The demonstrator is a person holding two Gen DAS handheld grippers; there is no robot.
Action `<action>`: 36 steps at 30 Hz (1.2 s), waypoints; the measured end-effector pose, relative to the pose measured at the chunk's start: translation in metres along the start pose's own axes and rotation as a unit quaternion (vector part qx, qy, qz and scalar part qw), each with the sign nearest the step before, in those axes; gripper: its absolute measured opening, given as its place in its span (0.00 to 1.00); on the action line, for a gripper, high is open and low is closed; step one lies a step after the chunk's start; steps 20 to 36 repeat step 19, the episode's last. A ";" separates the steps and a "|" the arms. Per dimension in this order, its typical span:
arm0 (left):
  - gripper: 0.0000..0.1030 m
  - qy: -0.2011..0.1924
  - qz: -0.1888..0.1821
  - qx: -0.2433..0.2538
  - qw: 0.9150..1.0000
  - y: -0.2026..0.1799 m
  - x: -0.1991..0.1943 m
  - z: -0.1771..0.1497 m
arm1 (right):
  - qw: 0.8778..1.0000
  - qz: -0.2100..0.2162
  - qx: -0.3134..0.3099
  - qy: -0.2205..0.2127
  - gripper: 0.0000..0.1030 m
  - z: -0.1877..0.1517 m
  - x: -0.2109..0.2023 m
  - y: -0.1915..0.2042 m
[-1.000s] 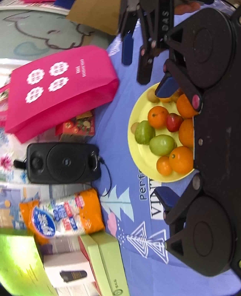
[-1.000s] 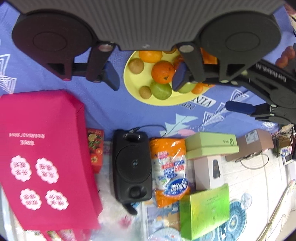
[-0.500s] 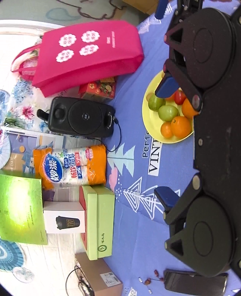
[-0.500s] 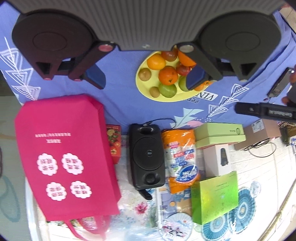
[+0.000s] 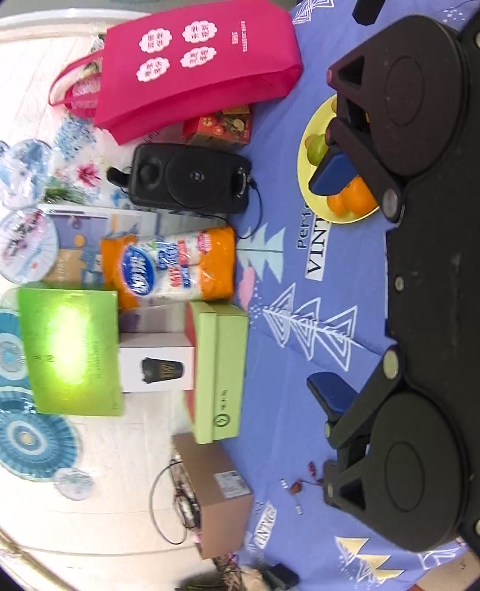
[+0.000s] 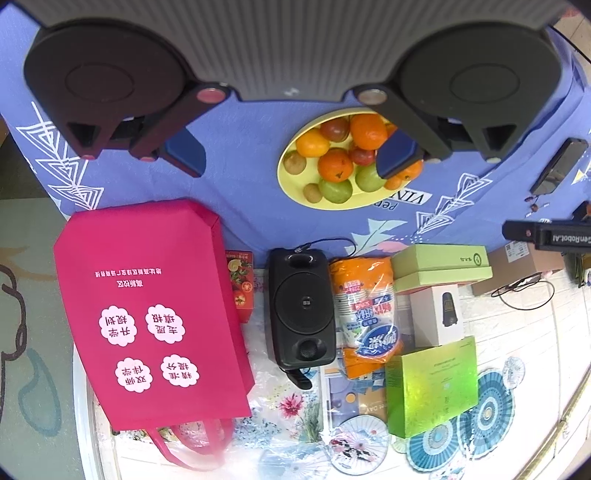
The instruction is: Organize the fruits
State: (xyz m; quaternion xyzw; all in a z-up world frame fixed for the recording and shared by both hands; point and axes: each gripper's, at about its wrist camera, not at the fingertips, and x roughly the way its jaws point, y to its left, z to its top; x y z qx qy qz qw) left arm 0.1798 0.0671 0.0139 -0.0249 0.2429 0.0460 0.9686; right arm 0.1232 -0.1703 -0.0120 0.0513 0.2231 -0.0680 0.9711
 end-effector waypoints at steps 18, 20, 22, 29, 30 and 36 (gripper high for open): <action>1.00 -0.018 0.016 -0.009 1.000 0.000 -0.035 -0.004 | 1.000 0.011 -0.021 -0.006 1.00 -0.006 -0.025 0.012; 1.00 -0.013 0.007 -0.014 1.000 0.001 -0.035 -0.004 | 1.000 0.011 -0.021 -0.006 1.00 -0.007 -0.025 0.013; 1.00 -0.013 0.007 -0.014 1.000 0.001 -0.035 -0.004 | 1.000 0.011 -0.021 -0.006 1.00 -0.007 -0.025 0.013; 1.00 -0.013 0.007 -0.014 1.000 0.001 -0.035 -0.004 | 1.000 0.011 -0.021 -0.006 1.00 -0.007 -0.025 0.013; 1.00 -0.013 0.007 -0.014 1.000 0.001 -0.035 -0.004 | 1.000 0.011 -0.021 -0.006 1.00 -0.007 -0.025 0.013; 1.00 -0.013 0.007 -0.014 1.000 0.001 -0.035 -0.004 | 1.000 0.011 -0.021 -0.006 1.00 -0.007 -0.025 0.013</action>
